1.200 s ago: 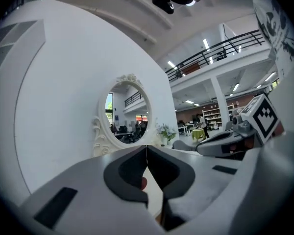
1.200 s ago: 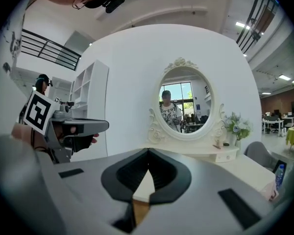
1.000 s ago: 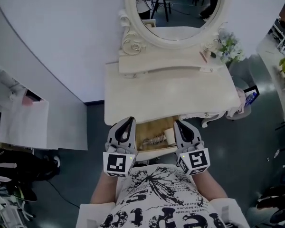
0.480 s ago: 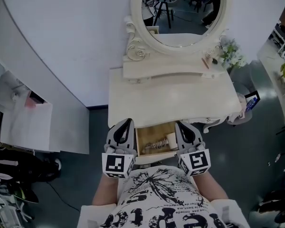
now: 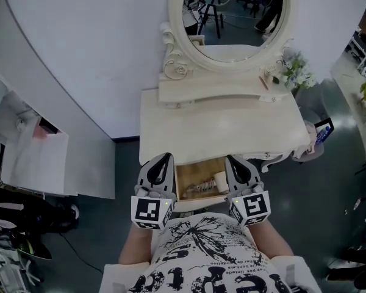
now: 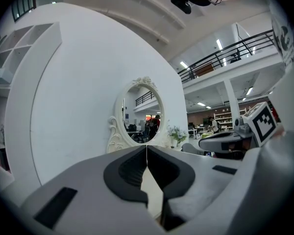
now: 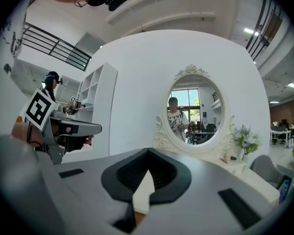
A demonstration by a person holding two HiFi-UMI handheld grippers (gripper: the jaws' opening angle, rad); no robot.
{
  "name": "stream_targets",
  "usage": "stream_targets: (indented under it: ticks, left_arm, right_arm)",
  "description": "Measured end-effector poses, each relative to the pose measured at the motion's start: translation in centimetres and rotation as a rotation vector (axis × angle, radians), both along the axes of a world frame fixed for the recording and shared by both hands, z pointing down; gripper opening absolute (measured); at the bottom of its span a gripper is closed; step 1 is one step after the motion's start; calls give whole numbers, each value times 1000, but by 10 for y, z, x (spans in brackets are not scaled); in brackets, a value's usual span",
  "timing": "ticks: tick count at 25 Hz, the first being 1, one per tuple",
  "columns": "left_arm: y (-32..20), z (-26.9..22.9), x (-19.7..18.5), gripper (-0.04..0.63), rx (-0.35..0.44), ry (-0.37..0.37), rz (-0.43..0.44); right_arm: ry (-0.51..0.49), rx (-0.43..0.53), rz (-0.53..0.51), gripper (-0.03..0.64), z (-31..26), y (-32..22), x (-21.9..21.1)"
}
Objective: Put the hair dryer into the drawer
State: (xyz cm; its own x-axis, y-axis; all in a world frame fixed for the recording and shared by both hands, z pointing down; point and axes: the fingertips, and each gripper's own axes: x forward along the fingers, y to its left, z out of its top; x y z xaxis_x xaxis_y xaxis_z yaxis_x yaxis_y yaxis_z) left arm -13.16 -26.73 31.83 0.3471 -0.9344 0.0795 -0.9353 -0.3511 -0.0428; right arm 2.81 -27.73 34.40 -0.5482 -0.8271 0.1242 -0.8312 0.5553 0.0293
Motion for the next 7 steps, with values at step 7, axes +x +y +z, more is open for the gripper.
stream_targets:
  ticks: [7]
  left_arm:
    - [0, 4, 4, 21, -8, -10, 21]
  right_arm:
    - [21, -2, 4, 15, 4, 0, 2]
